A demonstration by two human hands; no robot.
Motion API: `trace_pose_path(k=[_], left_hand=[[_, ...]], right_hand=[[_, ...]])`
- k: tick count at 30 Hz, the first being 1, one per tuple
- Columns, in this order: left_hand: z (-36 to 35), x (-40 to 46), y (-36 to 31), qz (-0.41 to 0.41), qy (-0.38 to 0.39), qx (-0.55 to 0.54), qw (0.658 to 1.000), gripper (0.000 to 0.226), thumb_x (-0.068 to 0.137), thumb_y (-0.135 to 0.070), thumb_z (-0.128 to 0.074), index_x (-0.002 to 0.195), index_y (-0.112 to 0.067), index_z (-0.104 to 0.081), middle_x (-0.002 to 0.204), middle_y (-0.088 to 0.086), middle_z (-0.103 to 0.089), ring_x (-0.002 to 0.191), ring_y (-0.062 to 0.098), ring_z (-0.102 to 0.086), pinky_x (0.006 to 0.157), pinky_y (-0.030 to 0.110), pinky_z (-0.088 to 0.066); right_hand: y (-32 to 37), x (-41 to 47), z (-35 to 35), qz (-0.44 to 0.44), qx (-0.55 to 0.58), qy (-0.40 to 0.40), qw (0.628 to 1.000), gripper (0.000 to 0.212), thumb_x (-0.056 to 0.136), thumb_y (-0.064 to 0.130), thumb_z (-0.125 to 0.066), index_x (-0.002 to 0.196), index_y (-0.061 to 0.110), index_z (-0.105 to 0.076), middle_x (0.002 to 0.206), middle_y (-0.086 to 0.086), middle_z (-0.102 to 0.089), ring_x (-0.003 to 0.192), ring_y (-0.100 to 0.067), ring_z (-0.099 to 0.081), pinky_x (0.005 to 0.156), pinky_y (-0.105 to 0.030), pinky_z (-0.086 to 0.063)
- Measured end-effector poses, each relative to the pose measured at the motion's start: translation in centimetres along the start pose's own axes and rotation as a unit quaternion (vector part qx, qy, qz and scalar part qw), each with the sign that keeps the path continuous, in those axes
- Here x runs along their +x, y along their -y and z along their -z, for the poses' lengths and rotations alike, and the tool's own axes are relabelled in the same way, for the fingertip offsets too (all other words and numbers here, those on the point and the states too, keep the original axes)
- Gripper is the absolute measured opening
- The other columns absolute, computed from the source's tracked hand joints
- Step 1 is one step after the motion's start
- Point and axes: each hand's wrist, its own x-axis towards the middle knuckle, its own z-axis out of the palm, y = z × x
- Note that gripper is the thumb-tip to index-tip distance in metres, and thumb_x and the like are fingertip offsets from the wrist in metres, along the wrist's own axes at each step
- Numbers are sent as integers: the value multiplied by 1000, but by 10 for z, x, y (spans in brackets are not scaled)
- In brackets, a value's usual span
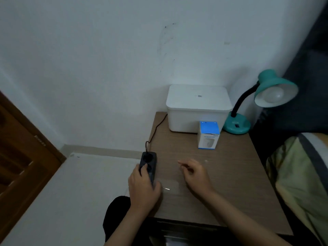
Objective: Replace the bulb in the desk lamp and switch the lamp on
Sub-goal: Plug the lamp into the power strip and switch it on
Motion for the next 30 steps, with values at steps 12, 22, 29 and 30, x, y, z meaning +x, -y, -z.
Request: trace_pose_path(k=[12,22,29,30], left_hand=[[-104,18,-171,-231,98,-197,948,41,83,-33,-52,119,-14,-52,129,3,-48,119,12,-42,100,25,-38],[-193,116,-241,-286,140,-174,932,51,85,-9,-44,135,2,-37,139,22,-40,130,31,-36,110,44,-31],[-215,133,-248,-295,147,-60,942,65,86,-25,-35,144,-2,-19,154,20,-16,139,32,-21,114,45,-21],[-217,132,-248,-293,140,-53,944,65,86,-29,-33,144,-2,-20,154,20,-15,139,32,-21,113,46,-22]], right_hand=[[-104,29,136,-83,-99,-239,962,19,82,0,-63,99,4,-70,94,-11,-69,86,-19,-64,78,-13,-40],[-162,99,170,-89,-101,-227,964,36,86,-3,-56,122,2,-59,125,-17,-61,118,-29,-56,103,-26,-37],[-178,126,173,-80,-173,-156,969,47,88,5,-57,135,8,-50,142,-16,-48,135,-29,-40,111,-28,-25],[-181,128,172,-81,-172,-147,971,49,88,6,-57,136,9,-48,144,-16,-46,136,-30,-38,112,-30,-25]])
